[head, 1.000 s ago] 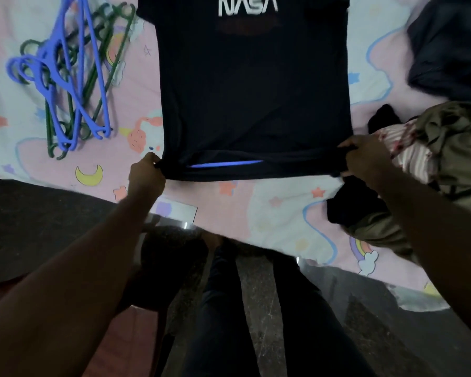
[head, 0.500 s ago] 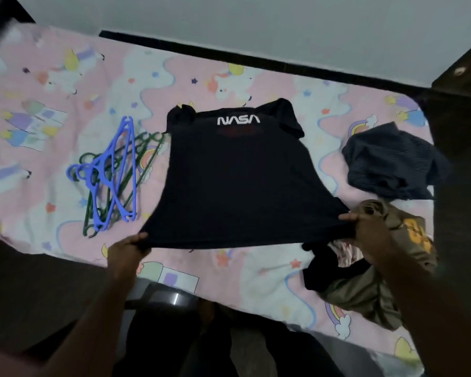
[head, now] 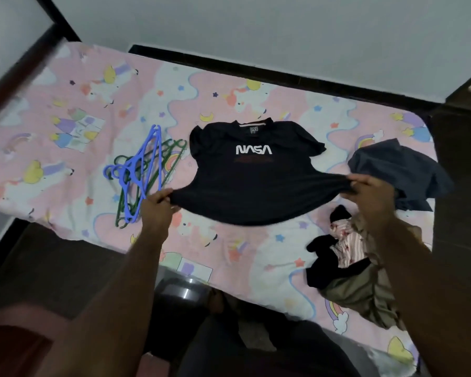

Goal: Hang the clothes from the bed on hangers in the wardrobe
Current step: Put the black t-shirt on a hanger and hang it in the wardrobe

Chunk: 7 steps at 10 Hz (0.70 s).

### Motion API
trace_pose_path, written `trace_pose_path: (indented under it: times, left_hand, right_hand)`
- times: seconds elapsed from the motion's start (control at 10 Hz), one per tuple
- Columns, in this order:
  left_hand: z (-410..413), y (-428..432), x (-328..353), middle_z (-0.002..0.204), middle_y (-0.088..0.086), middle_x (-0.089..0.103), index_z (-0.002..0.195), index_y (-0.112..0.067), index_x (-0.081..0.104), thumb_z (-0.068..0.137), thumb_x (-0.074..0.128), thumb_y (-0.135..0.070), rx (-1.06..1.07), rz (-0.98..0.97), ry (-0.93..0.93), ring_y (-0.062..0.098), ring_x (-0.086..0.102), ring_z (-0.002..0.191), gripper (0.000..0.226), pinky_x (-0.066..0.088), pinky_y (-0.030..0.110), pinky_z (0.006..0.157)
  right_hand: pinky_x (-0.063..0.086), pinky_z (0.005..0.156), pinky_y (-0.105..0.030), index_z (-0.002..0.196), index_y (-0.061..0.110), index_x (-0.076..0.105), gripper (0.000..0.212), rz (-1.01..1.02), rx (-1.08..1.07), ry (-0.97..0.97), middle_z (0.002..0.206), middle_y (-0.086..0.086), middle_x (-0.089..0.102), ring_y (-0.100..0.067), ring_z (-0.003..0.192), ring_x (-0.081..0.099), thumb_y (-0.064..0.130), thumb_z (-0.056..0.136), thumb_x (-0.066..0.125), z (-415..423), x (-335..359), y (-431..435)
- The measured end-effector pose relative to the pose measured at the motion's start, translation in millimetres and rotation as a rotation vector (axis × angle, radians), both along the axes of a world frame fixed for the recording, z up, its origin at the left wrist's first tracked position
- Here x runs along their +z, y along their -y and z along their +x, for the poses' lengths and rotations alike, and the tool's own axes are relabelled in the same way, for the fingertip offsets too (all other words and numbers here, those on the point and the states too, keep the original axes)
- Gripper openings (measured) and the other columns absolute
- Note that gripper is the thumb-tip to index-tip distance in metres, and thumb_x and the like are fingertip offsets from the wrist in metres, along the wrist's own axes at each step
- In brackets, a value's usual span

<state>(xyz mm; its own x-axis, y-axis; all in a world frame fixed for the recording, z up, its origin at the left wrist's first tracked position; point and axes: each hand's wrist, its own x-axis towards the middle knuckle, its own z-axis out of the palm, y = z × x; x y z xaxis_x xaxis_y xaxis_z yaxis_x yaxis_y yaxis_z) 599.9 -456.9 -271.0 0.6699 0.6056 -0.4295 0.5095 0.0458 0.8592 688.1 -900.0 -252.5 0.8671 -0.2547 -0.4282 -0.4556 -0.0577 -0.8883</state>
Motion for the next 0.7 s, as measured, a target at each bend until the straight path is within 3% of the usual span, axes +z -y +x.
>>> trace_pose_path:
  times: [0.1,0.2,0.3,0.4,0.5,0.6,0.7]
  left_hand:
    - [-15.4,-13.6,3.3,0.118,0.026,0.058,0.114,0.009,0.061,0.090,0.045,0.017,0.064,0.030,-0.025,0.028,0.063,0.074,0.031,0.058,0.023,0.060]
    - [-54.2,-16.8,-23.1,0.113,0.039,0.059,0.111,0.011,0.063,0.081,0.056,0.023,0.018,0.004,-0.226,0.021,0.057,0.064,0.033,0.053,0.016,0.053]
    - [-71.0,-11.5,-32.2,0.105,0.022,0.063,0.118,0.009,0.059,0.090,0.051,0.013,-0.009,-0.081,-0.324,0.021,0.062,0.074,0.030,0.058,0.021,0.060]
    - [-74.6,-5.2,-41.0,0.104,0.017,0.061,0.124,0.010,0.056,0.092,0.049,0.010,-0.019,-0.135,-0.364,0.026,0.063,0.086,0.033,0.059,0.036,0.079]
    - [-72.4,4.7,-33.6,0.095,0.014,0.060,0.125,0.013,0.054,0.092,0.048,0.013,-0.103,-0.148,-0.396,0.019,0.064,0.072,0.033,0.060,0.030,0.070]
    - [-60.7,8.4,-15.5,0.075,0.014,0.055,0.120,0.026,0.045,0.090,0.042,0.023,-0.159,-0.169,-0.318,0.017,0.062,0.047,0.031,0.056,0.024,0.054]
    - [-36.7,5.1,7.4,0.071,0.020,0.060,0.115,0.019,0.054,0.085,0.047,0.025,-0.153,-0.130,-0.281,0.026,0.063,0.054,0.031,0.057,0.026,0.057]
  right_hand:
    - [0.058,0.063,-0.032,0.086,-0.005,0.067,0.009,-0.023,0.105,0.038,0.060,-0.011,0.069,-0.028,0.055,0.069,-0.001,0.091,0.060,-16.9,-31.6,20.5]
    - [0.047,0.058,-0.033,0.075,-0.012,0.070,0.041,-0.280,0.624,-0.029,0.050,-0.018,0.063,-0.034,0.044,0.064,0.020,0.058,0.089,-36.5,-83.5,64.8]
    - [0.047,0.045,-0.015,0.080,-0.012,0.068,0.045,-0.118,0.602,-0.195,0.048,-0.017,0.062,-0.019,0.035,0.053,-0.011,0.042,0.093,-54.9,-77.1,45.1]
    - [0.057,0.059,-0.019,0.091,0.008,0.061,0.013,-0.077,0.032,-0.407,0.057,0.006,0.069,-0.008,0.048,0.061,-0.005,0.088,0.061,-69.6,-43.7,11.9]
    - [0.059,0.069,-0.034,0.083,0.016,0.055,0.020,-0.101,0.092,-0.480,0.059,0.003,0.068,-0.019,0.071,0.067,-0.001,0.094,0.052,-67.3,-25.6,-1.5]
    - [0.056,0.056,-0.031,0.082,0.011,0.056,0.019,-0.115,0.076,-0.427,0.082,-0.011,0.059,-0.027,0.073,0.065,-0.004,0.093,0.051,-52.5,-8.3,-11.5]
    - [0.052,0.042,-0.021,0.071,0.000,0.054,0.030,0.036,0.056,-0.347,0.066,-0.014,0.059,-0.013,0.045,0.063,-0.013,0.094,0.041,-29.7,17.1,-19.9]
